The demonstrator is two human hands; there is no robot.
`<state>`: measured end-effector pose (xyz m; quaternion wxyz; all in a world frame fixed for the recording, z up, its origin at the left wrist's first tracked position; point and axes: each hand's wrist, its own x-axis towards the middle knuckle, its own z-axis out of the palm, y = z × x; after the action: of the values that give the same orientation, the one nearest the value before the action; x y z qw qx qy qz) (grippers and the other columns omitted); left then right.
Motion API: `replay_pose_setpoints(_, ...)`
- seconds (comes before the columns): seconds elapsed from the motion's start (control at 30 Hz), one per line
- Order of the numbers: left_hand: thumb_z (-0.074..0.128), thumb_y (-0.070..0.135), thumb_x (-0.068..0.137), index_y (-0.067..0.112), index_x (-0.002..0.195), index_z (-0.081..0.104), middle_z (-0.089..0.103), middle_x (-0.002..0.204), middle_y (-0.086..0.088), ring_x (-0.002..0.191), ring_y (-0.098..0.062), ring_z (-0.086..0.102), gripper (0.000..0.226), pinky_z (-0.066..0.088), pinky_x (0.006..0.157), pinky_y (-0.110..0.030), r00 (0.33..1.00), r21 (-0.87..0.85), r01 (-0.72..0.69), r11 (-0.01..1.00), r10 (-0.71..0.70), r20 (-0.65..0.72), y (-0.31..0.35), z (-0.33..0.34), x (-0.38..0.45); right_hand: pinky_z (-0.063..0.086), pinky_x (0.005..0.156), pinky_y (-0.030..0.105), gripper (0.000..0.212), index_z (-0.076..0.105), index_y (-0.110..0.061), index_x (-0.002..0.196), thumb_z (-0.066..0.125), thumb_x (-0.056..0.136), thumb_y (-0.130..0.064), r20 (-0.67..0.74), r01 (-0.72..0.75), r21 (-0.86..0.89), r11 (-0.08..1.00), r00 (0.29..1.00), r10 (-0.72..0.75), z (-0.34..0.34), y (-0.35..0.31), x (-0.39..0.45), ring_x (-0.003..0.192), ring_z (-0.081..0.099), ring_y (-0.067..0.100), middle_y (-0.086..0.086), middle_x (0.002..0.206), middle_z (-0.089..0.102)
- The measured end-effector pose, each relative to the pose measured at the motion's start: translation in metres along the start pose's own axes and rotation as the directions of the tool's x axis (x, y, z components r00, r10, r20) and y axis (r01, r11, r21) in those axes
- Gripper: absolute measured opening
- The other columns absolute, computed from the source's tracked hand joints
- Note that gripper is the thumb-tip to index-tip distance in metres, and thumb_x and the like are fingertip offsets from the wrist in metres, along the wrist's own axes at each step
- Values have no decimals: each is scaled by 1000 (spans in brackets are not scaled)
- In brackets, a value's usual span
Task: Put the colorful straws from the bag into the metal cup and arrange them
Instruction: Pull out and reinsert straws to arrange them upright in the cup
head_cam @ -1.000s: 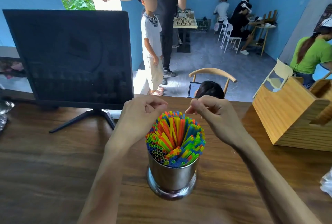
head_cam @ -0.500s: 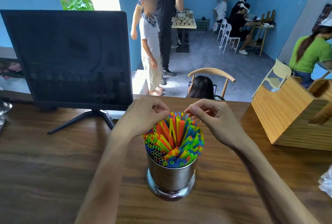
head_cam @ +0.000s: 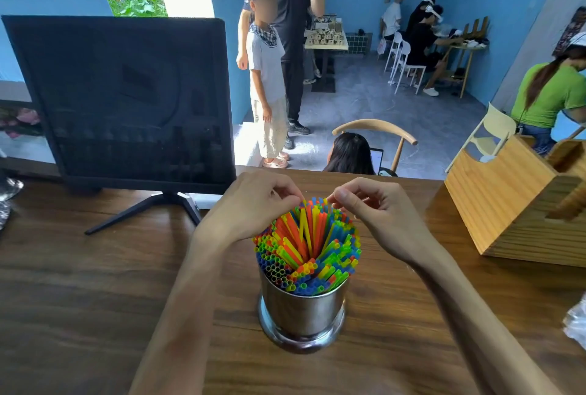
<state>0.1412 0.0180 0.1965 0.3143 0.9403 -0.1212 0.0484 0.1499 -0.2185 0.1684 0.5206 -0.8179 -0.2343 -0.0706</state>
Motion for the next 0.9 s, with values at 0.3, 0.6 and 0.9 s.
replay_pose_setpoints(0.3, 62, 27, 100, 40, 90, 66, 70, 88, 14, 81, -9, 63, 17, 47, 66, -13, 877, -326, -228, 917, 49, -477, 24, -7, -8, 56, 76, 29, 26, 76, -29, 103, 62, 93, -50, -19, 0, 5, 1000, 1000, 0, 3, -3, 1, 93, 68, 10, -13, 98, 75)
replay_pose_setpoints(0.6, 50, 18, 104, 23, 102, 59, 65, 84, 8, 69, -11, 59, 11, 46, 60, -22, 634, -430, -586, 687, 58, -771, 49, -28, -23, 53, 99, 38, 24, 70, -23, 123, 66, 100, -28, 118, 130, 71, 989, 983, -138, 18, -23, 5, 113, 68, 11, -13, 111, 75)
replay_pose_setpoints(0.9, 59, 34, 93, 22, 93, 65, 68, 76, 8, 71, -8, 60, 13, 47, 61, -21, 760, -541, -359, 760, -99, -643, 23, -31, -29, 53, 66, 21, 24, 83, -22, 88, 78, 81, -44, -214, 137, 621, 772, 977, -2, -20, -32, 5, 72, 72, 15, 3, 81, 78)
